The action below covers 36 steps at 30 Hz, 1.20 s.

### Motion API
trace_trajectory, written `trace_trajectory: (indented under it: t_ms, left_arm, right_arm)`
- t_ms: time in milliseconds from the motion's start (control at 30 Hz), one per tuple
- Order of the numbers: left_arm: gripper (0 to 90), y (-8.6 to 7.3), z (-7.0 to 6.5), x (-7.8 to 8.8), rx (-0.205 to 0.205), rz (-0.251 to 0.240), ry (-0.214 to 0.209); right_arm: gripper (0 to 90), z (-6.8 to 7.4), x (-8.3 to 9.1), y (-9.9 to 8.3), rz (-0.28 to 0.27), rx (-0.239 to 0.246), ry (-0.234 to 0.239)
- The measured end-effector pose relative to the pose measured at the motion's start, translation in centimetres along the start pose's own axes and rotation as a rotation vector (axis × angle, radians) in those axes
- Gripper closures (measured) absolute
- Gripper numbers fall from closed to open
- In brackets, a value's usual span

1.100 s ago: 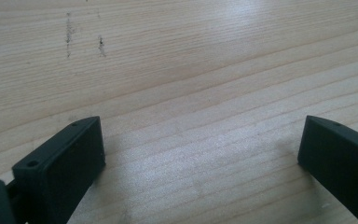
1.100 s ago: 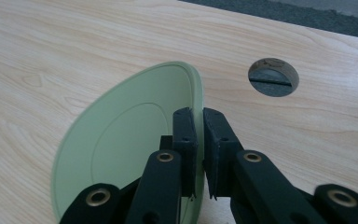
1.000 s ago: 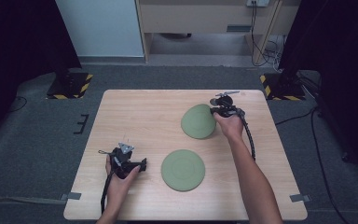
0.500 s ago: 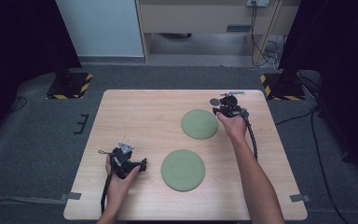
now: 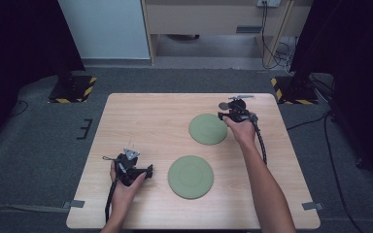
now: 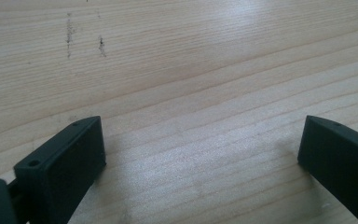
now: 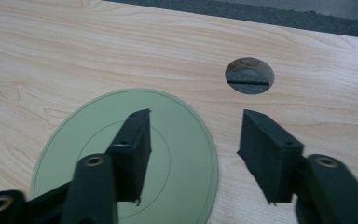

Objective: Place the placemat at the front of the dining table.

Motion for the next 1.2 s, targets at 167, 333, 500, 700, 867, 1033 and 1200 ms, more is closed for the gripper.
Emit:
trace_trajectory:
  t_ms: [167, 333, 500, 700, 867, 1033, 1200]
  left_arm:
    - [0.0, 0.0, 0.0, 0.0, 0.0, 0.0, 0.0]
    - [0.0, 0.0, 0.0, 0.0, 0.0, 0.0, 0.0]
    - [0.0, 0.0, 0.0, 0.0, 0.0, 0.0, 0.0]
    - [0.0, 0.0, 0.0, 0.0, 0.0, 0.0, 0.0]
    - [0.0, 0.0, 0.0, 0.0, 0.0, 0.0, 0.0]
    - [0.0, 0.0, 0.0, 0.0, 0.0, 0.0, 0.0]
    - [0.0, 0.0, 0.0, 0.0, 0.0, 0.0, 0.0]
  right_arm:
    - [24.8, -0.2, -0.3, -0.1, 0.011, -0.046, 0.024]
    - [19.5, -0.6, -0.4, -0.3, 0.013, -0.038, 0.001]
    - [13.5, -0.7, 0.1, -0.3, 0.016, -0.019, 0.003]
    - [11.7, -0.5, 1.0, -0.4, 0.011, -0.005, 0.011]
    - [13.0, -0.1, 1.8, -0.7, 0.006, 0.001, 0.021]
    - [11.2, 0.0, 3.1, -1.4, 0.004, 0.008, 0.023]
    - [10.7, 0.0, 4.5, -2.1, -0.007, 0.019, 0.028]
Point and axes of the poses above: each handheld gripper's, and its own axes: x roughly backward along the jaws, y roughly out of its top, z roughly to its left, the point moved 6 cm from there along -x, roughly forward along the jaws, and after that the axes turned 3 degrees about y, right-handed, at the moved point
